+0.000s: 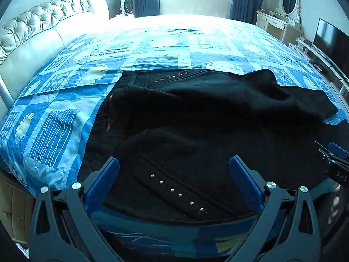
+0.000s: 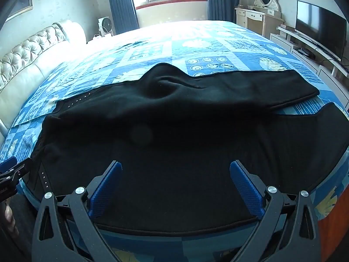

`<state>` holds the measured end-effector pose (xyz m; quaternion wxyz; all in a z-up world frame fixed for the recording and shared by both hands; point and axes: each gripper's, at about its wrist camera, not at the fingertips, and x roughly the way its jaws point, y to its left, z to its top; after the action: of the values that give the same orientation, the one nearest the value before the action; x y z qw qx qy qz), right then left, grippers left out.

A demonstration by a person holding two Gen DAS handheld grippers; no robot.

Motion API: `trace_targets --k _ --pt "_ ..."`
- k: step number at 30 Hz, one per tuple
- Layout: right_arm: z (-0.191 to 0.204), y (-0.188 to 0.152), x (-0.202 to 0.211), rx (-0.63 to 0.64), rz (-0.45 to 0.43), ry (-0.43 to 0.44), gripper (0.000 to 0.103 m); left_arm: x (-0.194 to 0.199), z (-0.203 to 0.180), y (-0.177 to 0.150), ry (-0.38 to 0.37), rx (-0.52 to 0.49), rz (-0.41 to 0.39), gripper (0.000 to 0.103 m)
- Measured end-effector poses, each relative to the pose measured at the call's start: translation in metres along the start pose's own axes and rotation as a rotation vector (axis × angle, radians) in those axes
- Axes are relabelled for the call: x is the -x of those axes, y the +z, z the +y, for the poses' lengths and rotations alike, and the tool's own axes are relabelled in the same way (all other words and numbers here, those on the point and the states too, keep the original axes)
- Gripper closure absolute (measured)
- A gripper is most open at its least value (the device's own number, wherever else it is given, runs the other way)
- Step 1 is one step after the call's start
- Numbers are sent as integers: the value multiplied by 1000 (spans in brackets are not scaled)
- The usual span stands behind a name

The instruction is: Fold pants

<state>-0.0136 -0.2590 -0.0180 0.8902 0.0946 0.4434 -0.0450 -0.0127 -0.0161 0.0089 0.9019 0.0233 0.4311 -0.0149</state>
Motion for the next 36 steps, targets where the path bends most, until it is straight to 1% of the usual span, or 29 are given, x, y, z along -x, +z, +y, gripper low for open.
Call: trace_targets --k 3,36 --pt "-1 0 3 -1 -8 2 4 1 0 0 2 -1 -2 2" --pt "-2 -3 -1 -9 10 9 4 0 2 -2 12 7 -1 2"
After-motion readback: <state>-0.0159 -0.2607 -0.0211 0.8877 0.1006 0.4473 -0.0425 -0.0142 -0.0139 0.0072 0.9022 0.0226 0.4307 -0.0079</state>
